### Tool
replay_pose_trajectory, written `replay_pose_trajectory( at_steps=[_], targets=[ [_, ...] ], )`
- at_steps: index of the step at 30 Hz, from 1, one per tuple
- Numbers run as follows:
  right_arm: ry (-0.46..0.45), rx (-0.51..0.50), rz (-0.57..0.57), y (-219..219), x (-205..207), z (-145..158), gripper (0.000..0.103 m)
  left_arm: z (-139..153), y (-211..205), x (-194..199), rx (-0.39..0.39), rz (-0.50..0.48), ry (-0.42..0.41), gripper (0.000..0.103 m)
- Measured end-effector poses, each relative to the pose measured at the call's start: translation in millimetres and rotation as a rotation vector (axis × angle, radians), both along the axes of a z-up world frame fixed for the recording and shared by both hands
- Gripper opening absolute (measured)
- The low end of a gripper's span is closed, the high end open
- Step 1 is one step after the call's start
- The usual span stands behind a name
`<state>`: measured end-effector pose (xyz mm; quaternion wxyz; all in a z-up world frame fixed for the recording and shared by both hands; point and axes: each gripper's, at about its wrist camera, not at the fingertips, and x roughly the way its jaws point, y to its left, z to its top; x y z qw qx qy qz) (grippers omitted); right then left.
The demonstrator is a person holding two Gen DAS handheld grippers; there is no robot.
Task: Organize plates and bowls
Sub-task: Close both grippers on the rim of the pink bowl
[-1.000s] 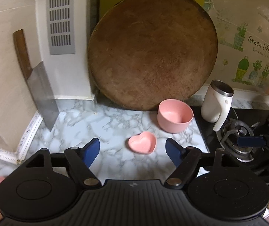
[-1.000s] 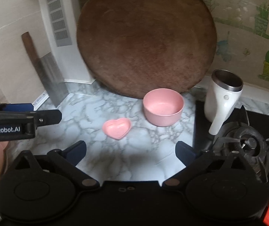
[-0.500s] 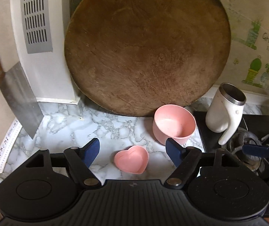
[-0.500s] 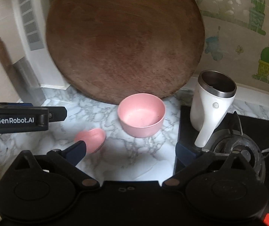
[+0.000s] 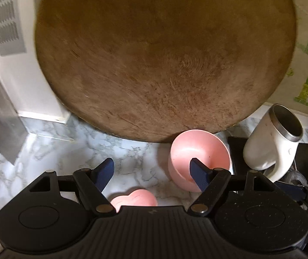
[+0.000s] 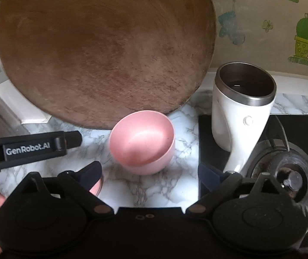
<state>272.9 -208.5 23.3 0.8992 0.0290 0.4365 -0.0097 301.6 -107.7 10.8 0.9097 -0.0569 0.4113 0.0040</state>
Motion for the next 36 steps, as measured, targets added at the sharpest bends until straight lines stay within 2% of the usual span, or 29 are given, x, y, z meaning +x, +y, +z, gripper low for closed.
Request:
replay_pose_trajectory(
  at_steps=[9,20,23,25,27,30,36],
  targets=[
    [0.038,-0.004,-0.067,-12.5,31.3,-23.7,0.081,-29.6,-0.8,39.8,-0.060,0.020,0.048,0.077],
    [0.085,-0.013,-0.089,-21.4,50.1,-43.7,0.057,-57.1,-14.9,68.7,-0.061,0.008,0.105,0.075],
    [0.091,-0.008,-0.093,-21.7,54.1,-46.9,0.052,-63.1,-17.8,74.1,-0.061,0.000,0.115,0.064],
    [0.093,-0.010,-0.087,-21.8,54.8,-49.4,0.049,-66.7,-19.6,77.0,-0.053,0.005,0.118,0.062],
    [0.096,-0.008,-0.084,-23.1,55.6,-52.2,0.047,-70.8,-22.4,80.2,-0.046,-0.007,0.126,0.048],
    [0.103,0.003,-0.080,-24.9,57.3,-54.9,0.037,-76.6,-24.0,83.5,-0.043,-0.018,0.142,0.034],
    [0.105,0.017,-0.060,-24.3,60.5,-57.1,0.020,-82.7,-29.3,84.7,-0.031,-0.059,0.157,0.015]
  ],
)
